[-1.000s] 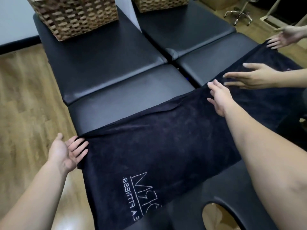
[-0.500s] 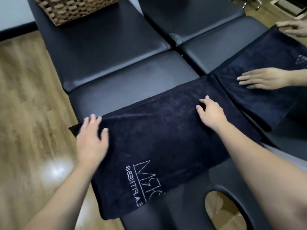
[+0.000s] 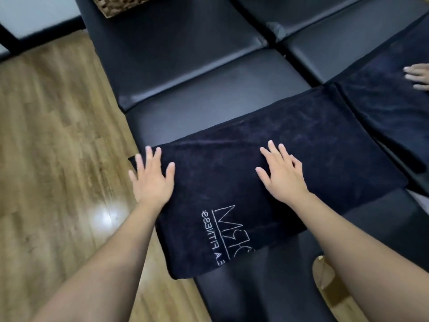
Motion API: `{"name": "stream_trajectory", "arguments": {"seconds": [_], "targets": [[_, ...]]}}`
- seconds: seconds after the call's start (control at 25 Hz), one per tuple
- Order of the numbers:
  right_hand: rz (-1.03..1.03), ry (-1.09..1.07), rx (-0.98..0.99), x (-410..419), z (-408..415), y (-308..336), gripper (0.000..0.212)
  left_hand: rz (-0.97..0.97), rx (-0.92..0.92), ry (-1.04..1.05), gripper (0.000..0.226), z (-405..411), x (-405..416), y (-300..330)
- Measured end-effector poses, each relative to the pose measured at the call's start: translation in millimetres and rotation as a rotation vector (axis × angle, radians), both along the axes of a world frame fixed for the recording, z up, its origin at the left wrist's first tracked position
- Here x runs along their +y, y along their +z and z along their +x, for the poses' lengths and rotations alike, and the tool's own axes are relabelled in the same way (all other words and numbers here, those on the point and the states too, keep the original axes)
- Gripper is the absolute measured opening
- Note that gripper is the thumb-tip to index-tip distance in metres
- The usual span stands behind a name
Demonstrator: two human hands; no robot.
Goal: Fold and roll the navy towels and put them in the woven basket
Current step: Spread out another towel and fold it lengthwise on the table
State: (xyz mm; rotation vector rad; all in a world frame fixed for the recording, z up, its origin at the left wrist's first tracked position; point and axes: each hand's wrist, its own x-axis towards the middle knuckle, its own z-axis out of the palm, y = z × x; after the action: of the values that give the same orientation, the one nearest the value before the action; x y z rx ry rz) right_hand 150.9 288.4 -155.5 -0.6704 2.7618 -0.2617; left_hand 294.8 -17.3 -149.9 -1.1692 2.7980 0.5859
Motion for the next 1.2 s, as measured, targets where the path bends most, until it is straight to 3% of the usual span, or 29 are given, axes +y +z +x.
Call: {"name": "stream_trajectory", "arguments": {"seconds": [0.08,0.16,0.24,0.36,0.48,0.6,0.8,0.92,1.08,1.16,1.2], "targets": [[0.026,-0.043,-0.030,-9,-1,1,0.060,0.309,0.098,0.434,0.083,7,-23,-12],[0.061,-0.072,-0.056,-18,2,5,0.061,0.786,0.263,0.845,0.108,22,-29,-24],[0.086,-0.082,-0.034,-29,11,13,0.062,1.190,0.313,0.898,0.109,32,-19,-30],[0.028,0.060,0.008,-57,46,24,0.064,1.448,0.350,0.877,0.105,32,-2,-25],[0.001,0.216,-0.101,-87,94,32,0.063,1.358,0.331,0.909,0.095,32,2,-12],[-0.002,0.214,-0.172,-93,117,34,0.061,0.953,0.460,0.982,0.054,43,-12,-17],[-0.053,0.095,-0.225,-87,130,44,0.055,0.819,0.543,0.873,0.030,74,-24,-1],[0.006,0.072,-0.206,-106,163,50,0.058,0.898,0.437,0.913,0.032,102,-42,-10],[0.081,0.085,-0.151,-139,204,42,0.062,1.267,0.241,0.856,0.044,112,-70,-20],[0.045,-0.036,-0.130,-155,210,32,0.060,1.222,0.222,0.769,0.056,100,-84,-17],[0.013,-0.103,-0.103,-162,209,28,0.058,1.108,0.223,0.688,0.067,91,-90,-15]]}}
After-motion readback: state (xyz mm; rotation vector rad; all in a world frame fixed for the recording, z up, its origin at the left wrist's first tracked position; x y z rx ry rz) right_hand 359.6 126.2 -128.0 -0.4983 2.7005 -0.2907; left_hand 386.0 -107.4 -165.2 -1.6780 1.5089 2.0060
